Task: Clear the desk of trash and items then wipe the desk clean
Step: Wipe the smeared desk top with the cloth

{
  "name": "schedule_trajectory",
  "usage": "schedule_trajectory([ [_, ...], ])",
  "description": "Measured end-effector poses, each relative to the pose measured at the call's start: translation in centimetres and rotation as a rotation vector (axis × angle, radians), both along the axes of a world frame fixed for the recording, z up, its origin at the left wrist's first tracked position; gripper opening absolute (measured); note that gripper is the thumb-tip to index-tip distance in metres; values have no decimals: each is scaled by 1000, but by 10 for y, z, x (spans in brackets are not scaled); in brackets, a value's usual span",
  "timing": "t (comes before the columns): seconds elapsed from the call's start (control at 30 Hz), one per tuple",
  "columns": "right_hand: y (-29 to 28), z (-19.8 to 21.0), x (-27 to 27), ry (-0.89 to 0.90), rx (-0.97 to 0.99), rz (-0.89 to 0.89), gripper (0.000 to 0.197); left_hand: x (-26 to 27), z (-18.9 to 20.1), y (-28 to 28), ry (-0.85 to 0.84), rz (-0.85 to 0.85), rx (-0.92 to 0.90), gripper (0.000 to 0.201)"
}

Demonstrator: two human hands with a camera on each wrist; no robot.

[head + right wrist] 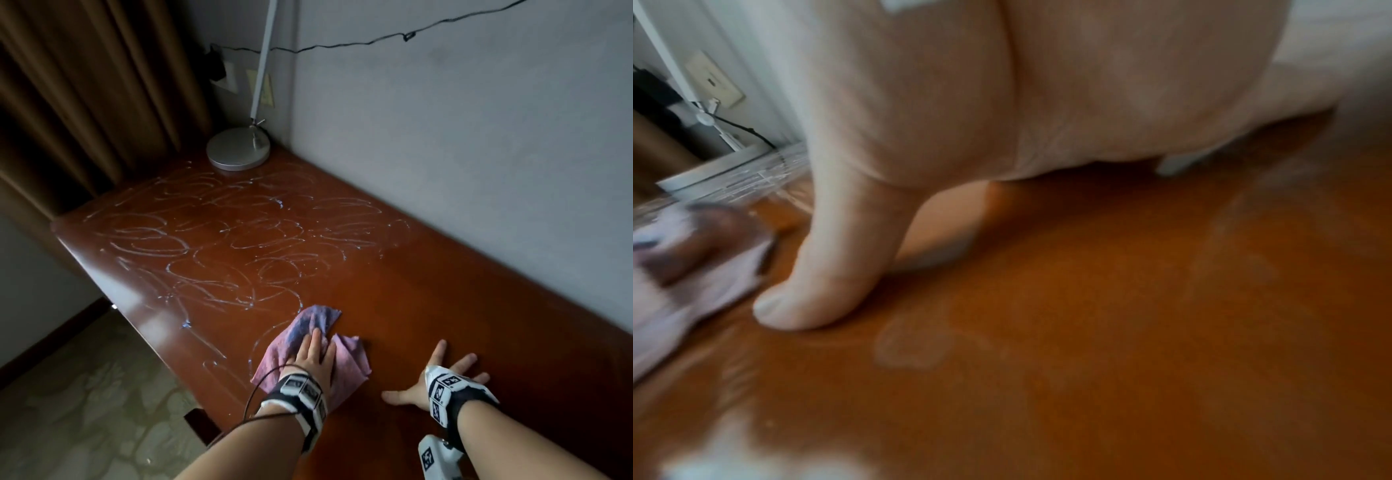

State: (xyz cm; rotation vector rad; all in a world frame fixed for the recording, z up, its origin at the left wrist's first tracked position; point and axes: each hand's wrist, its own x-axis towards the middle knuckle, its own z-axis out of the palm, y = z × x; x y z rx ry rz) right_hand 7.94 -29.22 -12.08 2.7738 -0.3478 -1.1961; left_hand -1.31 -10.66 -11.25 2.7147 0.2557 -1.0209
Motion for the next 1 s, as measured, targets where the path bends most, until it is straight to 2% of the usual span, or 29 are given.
schedule_trajectory([
  [0.1, 1, 0, -2, -28, -27, -2, 169, -44, -7, 12, -9, 10, -8, 79],
  [0.17, 2, -4, -2, -18, -30, -26, 170, -56, -4, 22, 19, 2, -33, 85],
  [0.33, 1, 2, -3, -15, -28, -9, 167, -27, -3, 32, 33, 44, -3, 110],
  [0.43, 0, 4, -11, -24, -8, 17, 166, -24, -4, 30, 39, 67, 15, 113],
  [0.53, 10, 6, -21, -61, 25, 103, 151, -50, -4, 27, 39, 85, 25, 109],
  [0.6, 27, 15, -38, -20, 79, 202, 144, -72, -9, 32, 45, 95, 26, 108],
  [0.77, 54, 7, -67, 36, 69, 273, 161, -71, -22, 62, 10, 118, 71, 100],
  [0.9, 53, 2, -65, 29, 55, 270, 163, -57, -20, 72, 3, 145, 92, 103],
  [1.0, 52, 3, -63, 36, 64, 270, 164, -76, -28, 75, -25, 136, 100, 101],
])
